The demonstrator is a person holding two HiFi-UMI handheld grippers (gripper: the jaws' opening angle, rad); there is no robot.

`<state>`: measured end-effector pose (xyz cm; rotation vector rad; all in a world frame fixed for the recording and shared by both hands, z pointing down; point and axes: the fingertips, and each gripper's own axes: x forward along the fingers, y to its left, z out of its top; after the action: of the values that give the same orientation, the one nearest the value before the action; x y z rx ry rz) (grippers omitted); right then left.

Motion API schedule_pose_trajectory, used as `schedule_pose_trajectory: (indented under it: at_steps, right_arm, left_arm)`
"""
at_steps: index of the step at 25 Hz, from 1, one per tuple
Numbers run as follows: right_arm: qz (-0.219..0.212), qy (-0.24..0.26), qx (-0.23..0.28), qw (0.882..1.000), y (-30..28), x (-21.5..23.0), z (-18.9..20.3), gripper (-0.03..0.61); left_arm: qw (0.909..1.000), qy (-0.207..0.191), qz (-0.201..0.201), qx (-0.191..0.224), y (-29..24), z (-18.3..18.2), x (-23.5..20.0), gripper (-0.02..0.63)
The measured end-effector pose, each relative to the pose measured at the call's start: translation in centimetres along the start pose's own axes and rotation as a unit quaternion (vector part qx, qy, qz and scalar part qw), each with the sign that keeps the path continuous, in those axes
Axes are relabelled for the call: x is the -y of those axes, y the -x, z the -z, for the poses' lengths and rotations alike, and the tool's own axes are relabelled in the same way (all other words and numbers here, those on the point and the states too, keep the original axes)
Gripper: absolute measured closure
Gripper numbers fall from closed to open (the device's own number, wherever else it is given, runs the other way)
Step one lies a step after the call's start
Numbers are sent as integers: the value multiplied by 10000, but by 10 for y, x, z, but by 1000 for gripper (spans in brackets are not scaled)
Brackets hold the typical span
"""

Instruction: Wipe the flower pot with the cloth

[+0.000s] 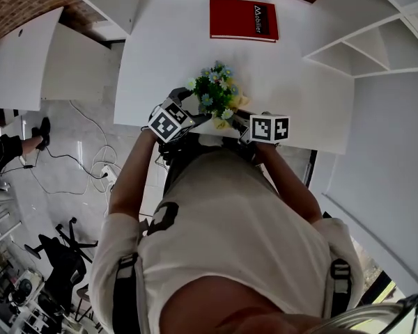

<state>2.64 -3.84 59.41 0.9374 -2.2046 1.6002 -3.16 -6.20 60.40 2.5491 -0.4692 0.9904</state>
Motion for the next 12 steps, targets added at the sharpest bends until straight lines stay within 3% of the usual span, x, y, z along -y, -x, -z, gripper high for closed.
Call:
schedule_pose_trajectory:
  at_steps: [5, 12]
  right_arm:
    - [109, -253, -233, 9993, -13, 11, 13, 482]
    - [642, -442, -193, 9968, -17, 44, 20, 480]
  left_arm:
    - [9999, -102, -106, -71, -2, 2, 6, 244]
    - [9996, -170, -25, -239, -1, 14, 20, 245]
